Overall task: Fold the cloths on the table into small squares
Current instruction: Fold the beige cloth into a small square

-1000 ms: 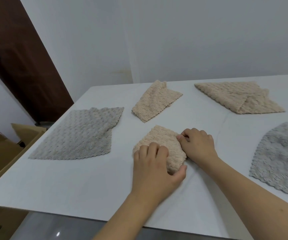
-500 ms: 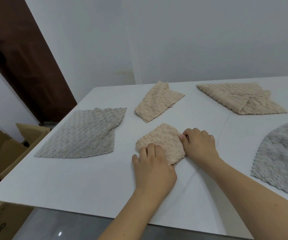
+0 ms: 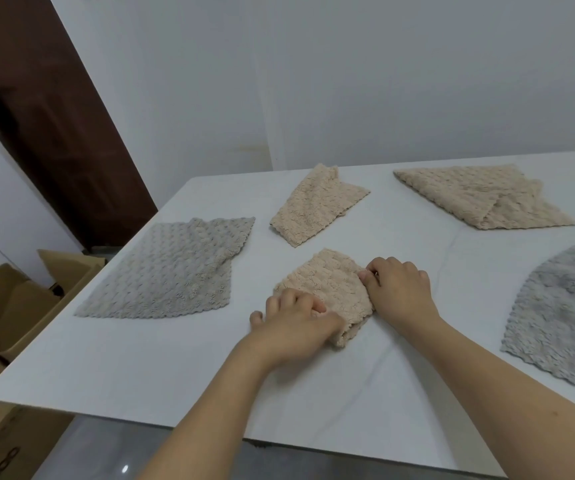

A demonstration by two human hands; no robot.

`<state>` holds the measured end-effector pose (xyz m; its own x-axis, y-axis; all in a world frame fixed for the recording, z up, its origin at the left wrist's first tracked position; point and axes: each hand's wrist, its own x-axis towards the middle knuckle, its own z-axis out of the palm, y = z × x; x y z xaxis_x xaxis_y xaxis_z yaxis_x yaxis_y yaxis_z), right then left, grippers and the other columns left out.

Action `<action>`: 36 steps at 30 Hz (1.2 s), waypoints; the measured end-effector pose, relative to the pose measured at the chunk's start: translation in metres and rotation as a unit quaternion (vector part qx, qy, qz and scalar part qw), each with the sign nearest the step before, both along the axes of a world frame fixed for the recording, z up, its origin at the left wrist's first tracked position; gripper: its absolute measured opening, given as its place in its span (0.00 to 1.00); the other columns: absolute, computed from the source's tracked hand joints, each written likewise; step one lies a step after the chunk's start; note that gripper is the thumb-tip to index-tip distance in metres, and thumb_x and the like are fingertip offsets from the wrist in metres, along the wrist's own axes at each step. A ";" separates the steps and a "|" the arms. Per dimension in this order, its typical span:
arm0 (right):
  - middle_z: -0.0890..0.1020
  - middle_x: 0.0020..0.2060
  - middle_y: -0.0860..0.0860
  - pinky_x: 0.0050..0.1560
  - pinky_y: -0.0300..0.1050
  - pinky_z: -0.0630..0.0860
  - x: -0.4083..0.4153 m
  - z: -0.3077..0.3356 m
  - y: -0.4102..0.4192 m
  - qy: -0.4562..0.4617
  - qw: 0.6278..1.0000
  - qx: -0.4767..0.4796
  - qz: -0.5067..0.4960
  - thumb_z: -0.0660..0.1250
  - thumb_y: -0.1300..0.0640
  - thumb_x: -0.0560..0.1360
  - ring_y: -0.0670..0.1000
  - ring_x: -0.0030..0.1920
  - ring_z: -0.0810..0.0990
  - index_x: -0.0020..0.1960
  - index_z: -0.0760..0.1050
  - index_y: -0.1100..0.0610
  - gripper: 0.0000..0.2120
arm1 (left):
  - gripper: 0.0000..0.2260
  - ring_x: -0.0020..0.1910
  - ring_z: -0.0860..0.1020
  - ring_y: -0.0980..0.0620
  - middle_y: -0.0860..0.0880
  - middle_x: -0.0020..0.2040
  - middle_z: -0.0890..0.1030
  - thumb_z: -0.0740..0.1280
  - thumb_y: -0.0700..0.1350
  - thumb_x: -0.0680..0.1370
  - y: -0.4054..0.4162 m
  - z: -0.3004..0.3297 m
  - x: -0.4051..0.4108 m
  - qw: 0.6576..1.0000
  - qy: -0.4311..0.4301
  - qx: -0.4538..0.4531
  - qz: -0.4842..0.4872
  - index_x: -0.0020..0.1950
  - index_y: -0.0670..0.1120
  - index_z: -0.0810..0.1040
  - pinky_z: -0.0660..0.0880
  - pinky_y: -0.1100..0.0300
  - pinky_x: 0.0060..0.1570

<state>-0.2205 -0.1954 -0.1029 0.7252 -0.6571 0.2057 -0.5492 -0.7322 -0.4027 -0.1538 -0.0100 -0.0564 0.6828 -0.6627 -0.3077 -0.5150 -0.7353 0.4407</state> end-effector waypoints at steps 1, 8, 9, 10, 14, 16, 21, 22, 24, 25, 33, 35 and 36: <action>0.77 0.48 0.48 0.54 0.51 0.64 0.000 0.000 0.000 0.000 1.000 0.000 0.000 0.53 0.44 0.81 0.55 0.51 0.72 0.51 0.74 0.50 0.14 | 0.17 0.68 0.59 0.53 0.57 0.65 0.65 0.55 0.64 0.76 0.000 -0.001 0.006 1.000 0.004 -0.015 0.007 0.61 0.60 0.71 0.53 0.50 0.70; 0.77 0.48 0.49 0.54 0.51 0.64 -0.001 0.000 0.001 0.001 1.000 -0.010 -0.002 0.53 0.44 0.81 0.55 0.51 0.72 0.51 0.74 0.50 0.15 | 0.12 0.62 0.59 0.54 0.58 0.58 0.64 0.62 0.65 0.76 -0.001 -0.016 0.007 0.997 -0.052 -0.052 -0.009 0.53 0.60 0.69 0.50 0.58 0.66; 0.77 0.48 0.49 0.54 0.51 0.64 -0.001 0.000 0.001 0.001 1.000 -0.010 -0.003 0.53 0.44 0.81 0.55 0.51 0.72 0.51 0.75 0.51 0.15 | 0.14 0.62 0.58 0.55 0.58 0.59 0.64 0.62 0.66 0.75 -0.001 -0.016 0.007 0.997 -0.054 -0.049 -0.013 0.54 0.60 0.69 0.50 0.58 0.65; 0.77 0.48 0.49 0.54 0.51 0.64 -0.001 0.000 0.001 0.001 1.000 -0.012 -0.003 0.53 0.44 0.81 0.55 0.51 0.72 0.51 0.75 0.51 0.15 | 0.15 0.62 0.58 0.54 0.58 0.59 0.63 0.63 0.66 0.75 -0.001 -0.015 0.007 0.997 -0.058 -0.045 -0.018 0.54 0.60 0.68 0.51 0.59 0.65; 0.77 0.47 0.49 0.54 0.51 0.63 0.000 0.000 0.001 -0.002 1.000 -0.012 -0.004 0.53 0.44 0.81 0.55 0.50 0.72 0.51 0.75 0.50 0.15 | 0.20 0.64 0.58 0.53 0.57 0.59 0.62 0.66 0.68 0.71 -0.002 -0.009 0.007 0.997 -0.061 -0.009 -0.038 0.57 0.60 0.67 0.53 0.58 0.63; 0.77 0.47 0.49 0.53 0.51 0.63 0.000 -0.001 0.001 -0.012 1.000 -0.009 -0.005 0.54 0.44 0.81 0.55 0.50 0.72 0.51 0.74 0.50 0.14 | 0.27 0.64 0.58 0.53 0.56 0.60 0.61 0.69 0.69 0.68 -0.002 -0.006 0.007 0.997 -0.062 0.015 -0.053 0.60 0.59 0.66 0.55 0.56 0.64; 0.76 0.47 0.49 0.53 0.50 0.63 -0.001 -0.001 0.002 -0.031 0.999 -0.001 -0.016 0.55 0.45 0.80 0.55 0.52 0.73 0.52 0.74 0.49 0.12 | 0.32 0.64 0.57 0.51 0.54 0.60 0.60 0.69 0.72 0.65 -0.005 0.002 0.005 0.990 -0.084 0.062 -0.095 0.62 0.58 0.65 0.55 0.52 0.69; 0.75 0.47 0.49 0.54 0.50 0.64 -0.001 -0.001 0.003 -0.026 0.999 -0.004 -0.020 0.55 0.44 0.80 0.55 0.51 0.73 0.51 0.74 0.50 0.13 | 0.32 0.64 0.58 0.52 0.55 0.60 0.61 0.69 0.72 0.65 -0.004 0.008 0.009 0.992 -0.053 0.066 -0.093 0.61 0.58 0.66 0.57 0.53 0.68; 0.75 0.46 0.49 0.53 0.50 0.65 0.000 0.000 0.003 -0.022 0.999 -0.008 -0.027 0.55 0.44 0.80 0.55 0.50 0.73 0.48 0.74 0.51 0.13 | 0.29 0.64 0.61 0.52 0.55 0.60 0.65 0.67 0.73 0.65 -0.004 0.016 0.022 0.996 0.044 0.039 -0.067 0.59 0.58 0.72 0.60 0.52 0.69; 0.75 0.46 0.49 0.52 0.50 0.65 0.000 0.000 0.003 -0.019 0.999 -0.009 -0.028 0.55 0.45 0.80 0.54 0.49 0.73 0.48 0.73 0.52 0.14 | 0.28 0.65 0.64 0.51 0.54 0.60 0.66 0.65 0.73 0.66 -0.006 0.018 0.029 0.997 0.067 0.002 -0.043 0.58 0.58 0.74 0.62 0.50 0.69; 0.75 0.42 0.48 0.52 0.49 0.64 -0.001 -0.001 0.001 -0.057 0.998 0.028 0.000 0.53 0.48 0.81 0.54 0.46 0.72 0.47 0.69 0.52 0.11 | 0.16 0.62 0.68 0.45 0.49 0.62 0.73 0.59 0.57 0.80 -0.017 -0.033 0.049 0.972 -0.188 -0.115 0.082 0.63 0.50 0.73 0.63 0.50 0.61; 0.75 0.38 0.47 0.51 0.49 0.63 -0.003 0.000 0.000 -0.078 0.996 0.050 0.012 0.52 0.48 0.82 0.53 0.44 0.72 0.47 0.67 0.51 0.10 | 0.07 0.54 0.71 0.46 0.52 0.52 0.75 0.62 0.51 0.78 -0.015 -0.038 0.046 0.957 -0.194 -0.200 0.082 0.53 0.49 0.72 0.65 0.52 0.55; 0.76 0.37 0.47 0.51 0.49 0.64 -0.003 0.001 0.000 -0.088 0.994 0.058 0.019 0.52 0.48 0.82 0.53 0.44 0.73 0.47 0.67 0.51 0.10 | 0.05 0.51 0.72 0.47 0.53 0.48 0.75 0.63 0.48 0.77 -0.013 -0.038 0.045 0.952 -0.186 -0.231 0.081 0.50 0.49 0.70 0.66 0.53 0.53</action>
